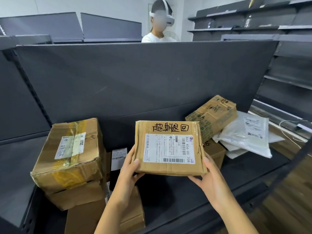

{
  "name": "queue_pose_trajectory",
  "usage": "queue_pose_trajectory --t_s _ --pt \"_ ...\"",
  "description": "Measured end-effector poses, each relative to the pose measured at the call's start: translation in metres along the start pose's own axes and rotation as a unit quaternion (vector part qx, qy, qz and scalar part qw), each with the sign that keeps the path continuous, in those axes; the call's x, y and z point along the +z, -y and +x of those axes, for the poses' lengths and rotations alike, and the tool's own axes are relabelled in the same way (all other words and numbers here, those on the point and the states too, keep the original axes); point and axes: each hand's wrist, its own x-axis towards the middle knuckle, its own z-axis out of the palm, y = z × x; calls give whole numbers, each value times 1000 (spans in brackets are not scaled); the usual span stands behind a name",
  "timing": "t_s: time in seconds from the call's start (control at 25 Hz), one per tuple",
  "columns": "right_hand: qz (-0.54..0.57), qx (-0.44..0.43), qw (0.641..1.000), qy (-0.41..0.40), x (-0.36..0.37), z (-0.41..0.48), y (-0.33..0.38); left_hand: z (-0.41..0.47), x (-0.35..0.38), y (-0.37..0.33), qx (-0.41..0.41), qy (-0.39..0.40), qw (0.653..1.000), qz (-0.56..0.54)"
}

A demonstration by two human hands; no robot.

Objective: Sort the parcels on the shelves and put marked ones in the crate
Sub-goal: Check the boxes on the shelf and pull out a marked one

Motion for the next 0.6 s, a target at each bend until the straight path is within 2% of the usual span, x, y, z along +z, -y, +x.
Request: queue_pose_trajectory --t_s 0.44,0.6 --pt "-71 15 997 21 3 -31 -11 -20 -1 2 -2 9 1000 -13" --pt "-75 27 997 5 -1 -47 -25 -32 0 10 -18 22 999 -29"
